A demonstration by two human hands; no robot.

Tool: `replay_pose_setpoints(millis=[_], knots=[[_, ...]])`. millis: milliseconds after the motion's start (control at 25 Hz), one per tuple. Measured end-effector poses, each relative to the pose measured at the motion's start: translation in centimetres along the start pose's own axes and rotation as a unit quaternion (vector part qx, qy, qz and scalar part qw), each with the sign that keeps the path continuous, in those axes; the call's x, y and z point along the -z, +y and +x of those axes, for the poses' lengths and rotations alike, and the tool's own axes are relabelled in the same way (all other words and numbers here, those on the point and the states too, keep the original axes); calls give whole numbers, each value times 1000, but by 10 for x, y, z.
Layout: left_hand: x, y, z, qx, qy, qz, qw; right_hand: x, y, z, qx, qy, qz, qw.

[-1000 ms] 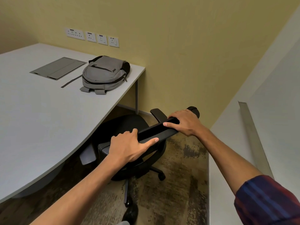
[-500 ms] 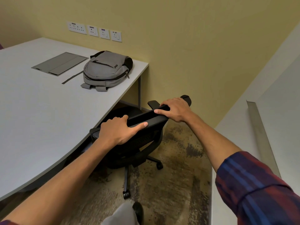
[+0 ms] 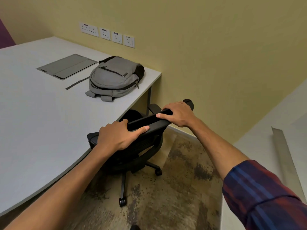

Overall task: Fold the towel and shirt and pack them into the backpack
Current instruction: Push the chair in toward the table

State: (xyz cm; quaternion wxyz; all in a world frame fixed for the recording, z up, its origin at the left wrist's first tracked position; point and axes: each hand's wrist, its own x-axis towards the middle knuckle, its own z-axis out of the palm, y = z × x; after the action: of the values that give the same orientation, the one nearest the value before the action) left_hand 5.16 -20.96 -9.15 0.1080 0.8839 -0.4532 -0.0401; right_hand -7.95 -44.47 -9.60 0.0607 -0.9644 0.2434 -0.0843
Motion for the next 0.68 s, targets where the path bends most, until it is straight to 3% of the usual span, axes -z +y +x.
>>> replay_pose_setpoints(millis=[680], knots=[[-7,47,98,145,11,-8,989,-4,78,139,113,-26,15,993]])
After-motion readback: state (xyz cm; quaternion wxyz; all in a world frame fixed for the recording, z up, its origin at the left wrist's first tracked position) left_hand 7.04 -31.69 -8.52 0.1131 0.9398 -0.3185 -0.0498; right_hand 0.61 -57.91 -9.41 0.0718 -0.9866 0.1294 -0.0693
